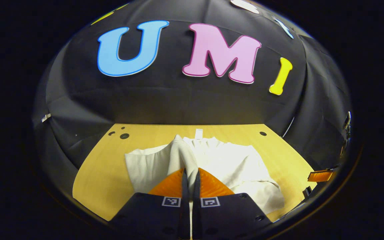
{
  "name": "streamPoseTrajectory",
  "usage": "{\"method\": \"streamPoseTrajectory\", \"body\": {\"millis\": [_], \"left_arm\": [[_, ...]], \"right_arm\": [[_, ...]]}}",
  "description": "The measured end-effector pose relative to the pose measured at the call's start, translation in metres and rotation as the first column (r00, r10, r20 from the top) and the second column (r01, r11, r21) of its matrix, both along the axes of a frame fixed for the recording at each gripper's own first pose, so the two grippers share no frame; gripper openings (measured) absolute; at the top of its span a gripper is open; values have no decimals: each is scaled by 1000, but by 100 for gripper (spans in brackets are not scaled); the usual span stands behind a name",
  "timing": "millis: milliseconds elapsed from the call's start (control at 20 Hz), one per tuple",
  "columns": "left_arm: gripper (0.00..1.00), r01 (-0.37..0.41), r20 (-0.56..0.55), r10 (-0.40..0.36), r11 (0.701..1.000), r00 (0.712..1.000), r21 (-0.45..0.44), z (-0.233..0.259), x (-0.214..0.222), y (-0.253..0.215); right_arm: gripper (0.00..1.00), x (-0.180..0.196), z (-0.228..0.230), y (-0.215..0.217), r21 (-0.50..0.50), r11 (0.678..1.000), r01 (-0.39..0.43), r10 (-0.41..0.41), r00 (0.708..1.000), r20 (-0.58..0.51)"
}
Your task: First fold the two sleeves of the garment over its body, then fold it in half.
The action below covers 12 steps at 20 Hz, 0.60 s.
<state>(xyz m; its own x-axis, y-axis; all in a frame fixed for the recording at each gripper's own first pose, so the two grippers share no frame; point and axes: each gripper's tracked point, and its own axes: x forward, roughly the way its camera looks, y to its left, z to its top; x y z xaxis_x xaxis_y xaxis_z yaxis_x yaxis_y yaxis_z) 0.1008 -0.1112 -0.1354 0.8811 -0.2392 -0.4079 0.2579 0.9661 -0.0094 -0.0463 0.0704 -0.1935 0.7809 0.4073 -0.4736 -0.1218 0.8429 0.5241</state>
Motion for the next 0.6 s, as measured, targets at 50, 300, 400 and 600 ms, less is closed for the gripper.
{"method": "streamPoseTrajectory", "body": {"millis": [50, 300, 400, 600], "left_arm": [[7, 11, -5, -11, 1000, 1000, 5, -5, 0, -13], [8, 48, -28, -47, 998, 998, 46, -33, 4, -59], [7, 61, -39, -59, 997, 998, 56, -45, 4, -75], [7, 94, -61, -90, 993, 994, 69, -68, 3, -106]], "right_arm": [[48, 1, -1, -6, -1, 1000, -2, 2, 1000, -4], [48, 4, -8, -27, 3, 1000, -10, 10, 1000, -22], [48, 5, -12, -35, 3, 1000, -18, 19, 999, -31], [48, 6, -20, -48, 4, 999, -34, 34, 998, -48]]}}
